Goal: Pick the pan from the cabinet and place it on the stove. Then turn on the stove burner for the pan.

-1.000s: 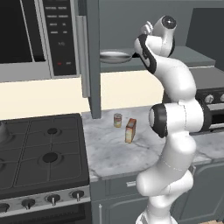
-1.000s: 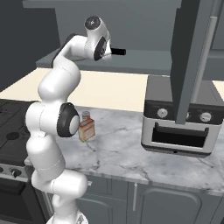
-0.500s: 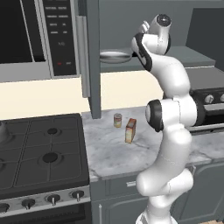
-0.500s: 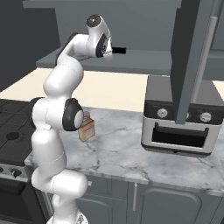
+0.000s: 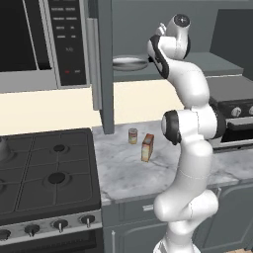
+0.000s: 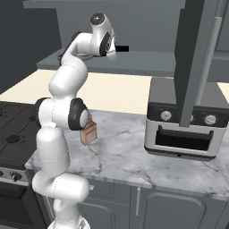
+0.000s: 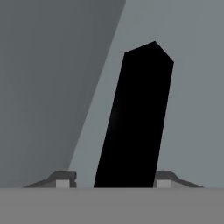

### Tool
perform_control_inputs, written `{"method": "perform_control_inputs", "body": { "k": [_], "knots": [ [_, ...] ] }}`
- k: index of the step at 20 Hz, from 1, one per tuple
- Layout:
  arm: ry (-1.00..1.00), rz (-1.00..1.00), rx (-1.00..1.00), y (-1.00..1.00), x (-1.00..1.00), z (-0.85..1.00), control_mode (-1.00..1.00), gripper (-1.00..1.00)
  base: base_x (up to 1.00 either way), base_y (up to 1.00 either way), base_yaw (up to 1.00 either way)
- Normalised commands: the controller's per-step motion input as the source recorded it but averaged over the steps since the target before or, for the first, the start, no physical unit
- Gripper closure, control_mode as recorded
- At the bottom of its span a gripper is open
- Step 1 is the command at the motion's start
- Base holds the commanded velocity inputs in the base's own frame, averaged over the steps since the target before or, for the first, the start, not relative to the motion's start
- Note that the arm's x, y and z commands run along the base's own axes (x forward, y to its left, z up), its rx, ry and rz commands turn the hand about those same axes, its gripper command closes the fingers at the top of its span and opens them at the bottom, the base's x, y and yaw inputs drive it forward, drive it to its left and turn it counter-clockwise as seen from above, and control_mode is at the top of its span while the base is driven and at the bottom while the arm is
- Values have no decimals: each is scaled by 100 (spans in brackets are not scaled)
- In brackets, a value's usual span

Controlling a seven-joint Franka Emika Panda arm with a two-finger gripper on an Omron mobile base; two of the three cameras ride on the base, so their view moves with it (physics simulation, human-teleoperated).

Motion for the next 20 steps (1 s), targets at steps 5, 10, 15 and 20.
{"method": "perform_control_inputs", "body": {
  "k": [5,10,15,20],
  "knots": [
    [-1,0,0,0,0,-13,-100,100,0,0,0],
    [-7,0,0,0,-3,-7,-100,100,0,0,0],
    [-16,0,2,0,-13,-1,-100,100,0,0,0],
    [-21,0,4,0,-53,-5,-100,100,0,0,0]
  ]
}}
